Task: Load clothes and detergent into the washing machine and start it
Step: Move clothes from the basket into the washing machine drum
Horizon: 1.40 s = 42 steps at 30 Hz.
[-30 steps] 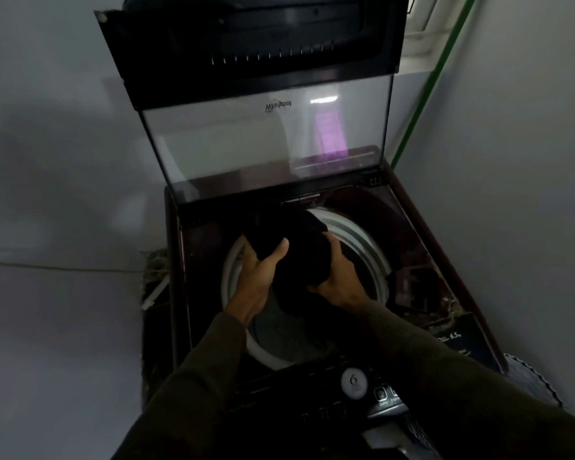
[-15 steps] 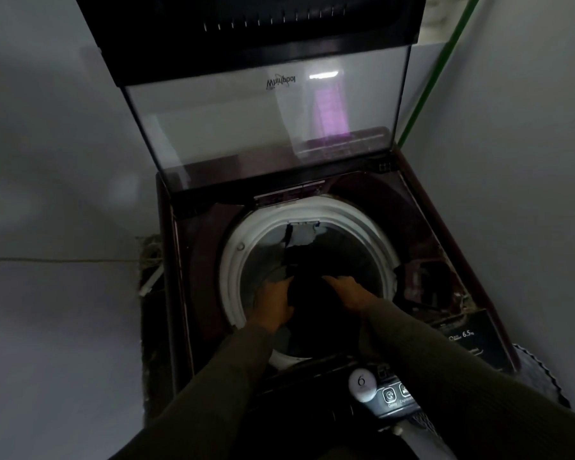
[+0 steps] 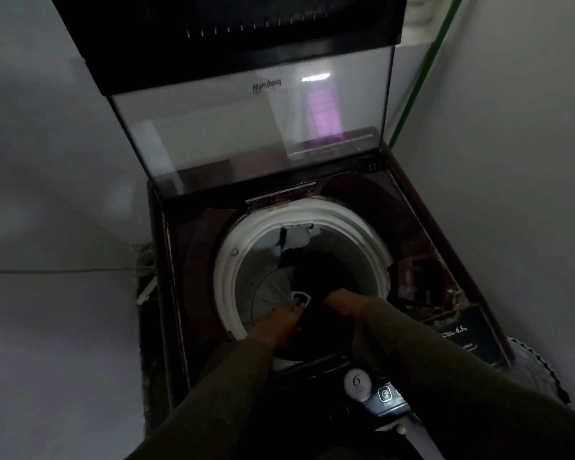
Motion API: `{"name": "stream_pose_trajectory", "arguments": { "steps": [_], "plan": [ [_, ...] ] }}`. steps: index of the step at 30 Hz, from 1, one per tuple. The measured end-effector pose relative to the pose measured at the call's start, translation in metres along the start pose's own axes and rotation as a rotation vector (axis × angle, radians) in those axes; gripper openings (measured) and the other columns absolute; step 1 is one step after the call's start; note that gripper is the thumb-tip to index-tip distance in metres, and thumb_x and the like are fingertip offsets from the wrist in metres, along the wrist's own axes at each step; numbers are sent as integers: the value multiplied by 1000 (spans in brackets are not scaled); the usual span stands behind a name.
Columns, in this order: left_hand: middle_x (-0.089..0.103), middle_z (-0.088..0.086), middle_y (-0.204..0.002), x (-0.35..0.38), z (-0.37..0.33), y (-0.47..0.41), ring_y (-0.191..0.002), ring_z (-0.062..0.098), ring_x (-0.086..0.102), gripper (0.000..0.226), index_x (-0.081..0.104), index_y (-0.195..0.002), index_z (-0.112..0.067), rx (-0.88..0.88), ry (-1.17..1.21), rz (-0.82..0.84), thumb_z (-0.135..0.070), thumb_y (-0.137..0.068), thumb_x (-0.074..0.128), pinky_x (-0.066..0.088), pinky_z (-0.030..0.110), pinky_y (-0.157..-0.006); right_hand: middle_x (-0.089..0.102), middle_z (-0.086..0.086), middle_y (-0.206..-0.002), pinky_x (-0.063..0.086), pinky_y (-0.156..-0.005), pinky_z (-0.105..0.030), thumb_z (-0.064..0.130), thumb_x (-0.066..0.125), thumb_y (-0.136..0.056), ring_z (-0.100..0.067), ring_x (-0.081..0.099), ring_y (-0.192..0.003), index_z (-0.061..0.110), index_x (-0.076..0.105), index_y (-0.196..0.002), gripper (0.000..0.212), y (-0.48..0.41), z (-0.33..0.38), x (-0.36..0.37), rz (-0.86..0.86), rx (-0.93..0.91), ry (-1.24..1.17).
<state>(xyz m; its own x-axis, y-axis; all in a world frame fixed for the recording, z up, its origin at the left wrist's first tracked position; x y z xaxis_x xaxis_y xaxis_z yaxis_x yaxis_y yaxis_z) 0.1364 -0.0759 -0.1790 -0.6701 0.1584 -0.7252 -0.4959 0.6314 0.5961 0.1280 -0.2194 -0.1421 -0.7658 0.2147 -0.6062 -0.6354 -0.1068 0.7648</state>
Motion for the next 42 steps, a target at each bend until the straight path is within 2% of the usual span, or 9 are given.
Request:
{"name": "stream_pose_trajectory", "arguments": {
  "steps": [3,6,10,13,19,24,29,33,42],
  "plan": [
    [7,12,-166,-17,-12,13,-152,33,12,66,10,-158,-11,-26,-43,-63,-34,-104,42,21,43,-120,29,-19,-155,31,-115,-43,32,49,-100,-36,27,-144,11,40,-147,52,11,-5,-3,6,-9,-36],
    [-1,6,-167,-30,-24,14,-154,28,-2,67,4,-159,-17,-41,-111,-154,-47,-105,30,13,50,-122,-2,-13,-165,18,-119,-53,39,41,-103,-34,-10,-151,16,19,-156,62,33,-13,-17,-175,-32,69],
    [-5,-1,-167,-54,-51,23,-154,21,-10,77,-1,-158,-23,-5,-138,-335,-64,-93,-1,3,51,-123,-13,-9,-164,9,-119,-52,59,14,-97,-27,-22,-149,18,10,-157,73,67,-26,-33,-428,-5,141],
    [-7,-3,-167,-75,-80,29,-153,19,-14,83,-3,-158,-26,26,-156,-456,-63,-84,-14,-2,49,-123,-14,-9,-164,5,-120,-52,66,-9,-78,-26,-25,-148,19,8,-158,94,100,-39,-40,-568,7,128],
    [6,1,-167,-103,-150,25,-154,22,-4,72,8,-159,-27,128,-175,-622,-62,-96,-1,4,53,-124,-12,-8,-164,7,-120,-53,73,-21,-81,-26,-20,-149,19,6,-157,97,164,-88,-37,-795,128,7],
    [-1,0,-167,-100,-218,14,-154,22,-10,67,3,-159,-29,200,-229,-626,-61,-100,6,2,56,-123,-11,-6,-164,5,-120,-48,74,-7,-84,-24,-20,-149,22,3,-158,91,209,-143,-14,-862,222,-105],
    [10,4,-166,-80,-288,-1,-154,25,-2,67,13,-159,-25,283,-268,-639,-59,-101,10,4,56,-123,-12,-6,-164,9,-121,-50,71,3,-90,-22,-20,-148,23,2,-158,84,245,-202,28,-867,315,-177],
    [9,4,-167,-56,-344,-14,-154,24,-5,68,14,-158,-25,307,-316,-583,-60,-101,6,3,57,-123,-17,-7,-164,8,-122,-51,72,3,-90,-24,-22,-149,23,-3,-157,83,269,-249,73,-818,349,-257],
    [31,11,-160,22,-434,-59,-151,30,20,63,32,-153,-20,326,-418,-396,-54,-102,21,25,57,-118,-8,-9,-165,13,-120,-56,67,11,-91,-27,-16,-150,21,7,-158,81,282,-339,196,-651,432,-437]
  ]
}}
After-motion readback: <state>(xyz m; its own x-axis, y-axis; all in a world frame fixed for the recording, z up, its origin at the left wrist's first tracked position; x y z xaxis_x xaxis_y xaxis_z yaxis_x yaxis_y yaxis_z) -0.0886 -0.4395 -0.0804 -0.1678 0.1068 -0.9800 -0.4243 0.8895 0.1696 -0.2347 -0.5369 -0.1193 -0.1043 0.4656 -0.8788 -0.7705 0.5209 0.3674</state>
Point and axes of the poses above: each hand's wrist, its own y-axis away from the middle knuckle, its own x-axis out of the palm, z = x × y, the point moved 5 cm from there along -y, towards the middle knuckle
